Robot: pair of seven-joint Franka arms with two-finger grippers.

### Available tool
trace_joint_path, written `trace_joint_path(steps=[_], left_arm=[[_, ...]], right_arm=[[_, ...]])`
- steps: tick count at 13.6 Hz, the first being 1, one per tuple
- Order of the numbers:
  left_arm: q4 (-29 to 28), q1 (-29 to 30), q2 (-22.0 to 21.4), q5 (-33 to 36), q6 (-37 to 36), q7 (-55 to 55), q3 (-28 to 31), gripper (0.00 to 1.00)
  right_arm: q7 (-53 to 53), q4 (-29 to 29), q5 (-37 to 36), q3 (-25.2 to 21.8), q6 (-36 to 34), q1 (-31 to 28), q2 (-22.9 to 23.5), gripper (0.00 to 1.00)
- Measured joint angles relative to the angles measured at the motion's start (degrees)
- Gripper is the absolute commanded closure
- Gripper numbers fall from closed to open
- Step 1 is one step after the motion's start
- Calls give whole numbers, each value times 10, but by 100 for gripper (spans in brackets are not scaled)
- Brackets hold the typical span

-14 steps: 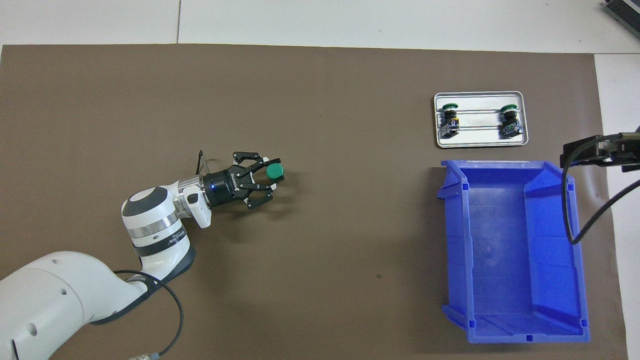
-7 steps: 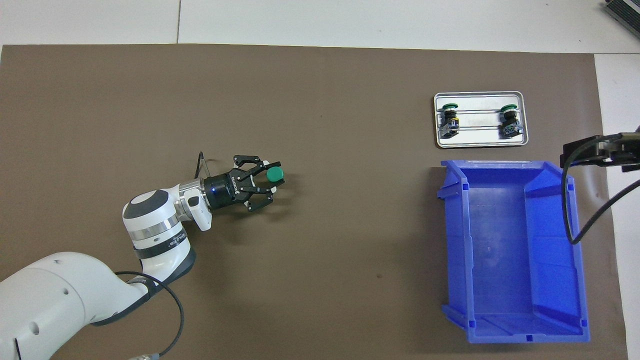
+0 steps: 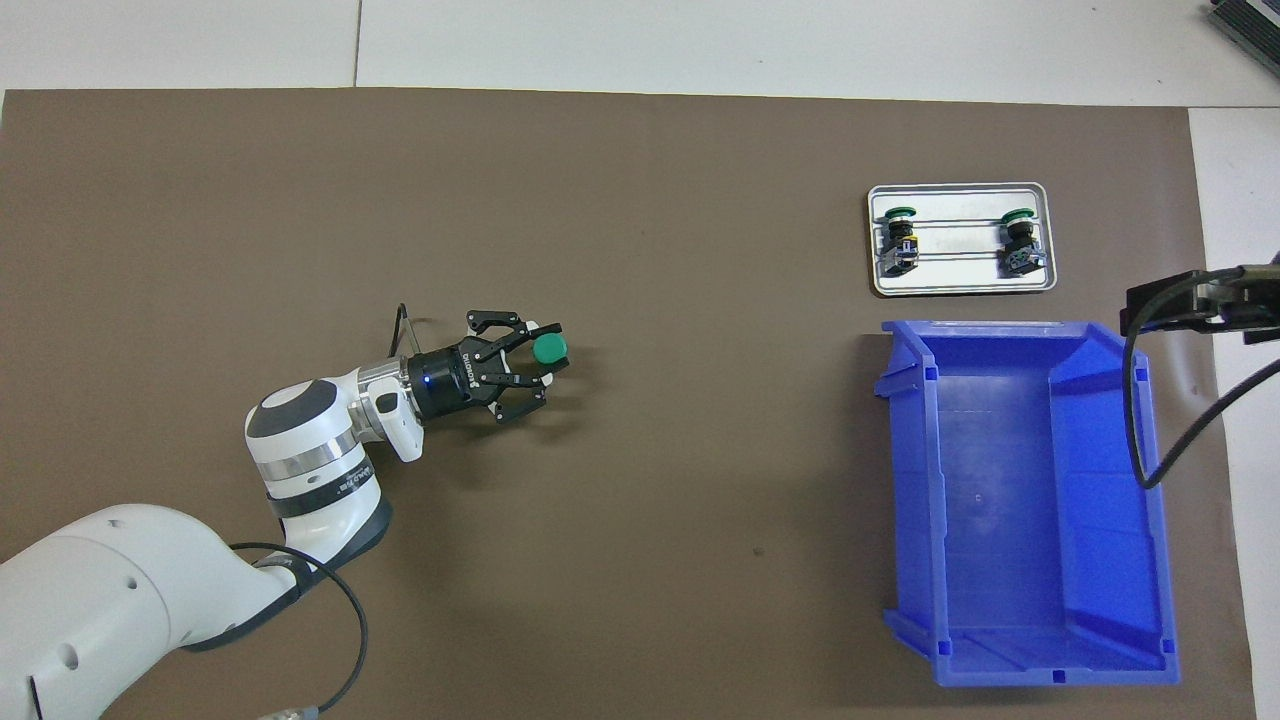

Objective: Place and press button with both arms
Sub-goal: 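Lower the button onto the table and open the left gripper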

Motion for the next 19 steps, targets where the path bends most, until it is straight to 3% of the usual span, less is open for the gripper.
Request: trace_joint_path(steps=[5,8,19], left_arm=[[-3,0,0,0,0,1,0,26],[-3,0,0,0,0,1,0,0],[9,3,-4,-5,-11,-41,4,0]], right_arm=[[0,0,0,0,0,0,0,0],[0,0,0,0,0,0,0,0],[0,0,0,0,0,0,0,0]])
